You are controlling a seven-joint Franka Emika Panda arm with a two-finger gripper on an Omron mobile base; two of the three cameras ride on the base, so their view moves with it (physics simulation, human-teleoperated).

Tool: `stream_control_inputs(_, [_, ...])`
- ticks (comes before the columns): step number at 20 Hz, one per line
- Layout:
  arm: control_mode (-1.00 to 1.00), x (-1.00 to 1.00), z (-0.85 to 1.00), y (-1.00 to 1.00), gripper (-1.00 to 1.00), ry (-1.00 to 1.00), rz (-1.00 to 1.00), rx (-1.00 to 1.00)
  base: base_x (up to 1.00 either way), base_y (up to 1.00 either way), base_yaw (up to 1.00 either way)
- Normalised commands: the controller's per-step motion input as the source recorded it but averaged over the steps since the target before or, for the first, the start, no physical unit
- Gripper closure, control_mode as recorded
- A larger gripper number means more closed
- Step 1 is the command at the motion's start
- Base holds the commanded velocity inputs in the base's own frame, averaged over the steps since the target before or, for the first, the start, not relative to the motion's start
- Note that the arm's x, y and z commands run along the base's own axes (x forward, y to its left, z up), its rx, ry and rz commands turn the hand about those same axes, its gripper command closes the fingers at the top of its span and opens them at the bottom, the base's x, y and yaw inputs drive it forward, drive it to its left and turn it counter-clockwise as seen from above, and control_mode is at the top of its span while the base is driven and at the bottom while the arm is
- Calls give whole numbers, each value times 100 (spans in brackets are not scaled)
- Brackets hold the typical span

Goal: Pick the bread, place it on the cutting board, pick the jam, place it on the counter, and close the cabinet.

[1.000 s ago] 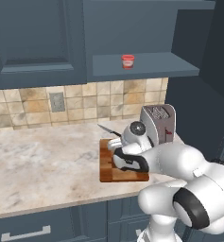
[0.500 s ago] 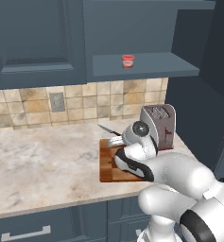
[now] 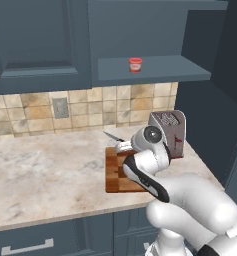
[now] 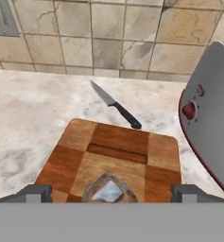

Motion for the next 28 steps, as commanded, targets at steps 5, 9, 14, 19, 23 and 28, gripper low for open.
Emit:
stream_control_inputs(5, [-100, -21, 20, 0, -100, -1, 0, 0, 0, 0, 0])
stream_control_inputs(9, [-100, -23, 27, 0, -100, -1, 0, 0, 0, 0, 0])
stream_control_inputs(14, [-100, -27, 30, -1, -100, -4, 0, 0, 0, 0, 0])
stream_control_inputs(19, [-100, -28, 31, -3, -100, -2, 1, 0, 0, 0, 0])
stream_control_inputs(23, [-100, -28, 26, -10, -100, 0, 3, 0, 0, 0, 0])
stream_control_inputs(28, [-100, -22, 27, -11, -100, 0, 3, 0, 0, 0, 0])
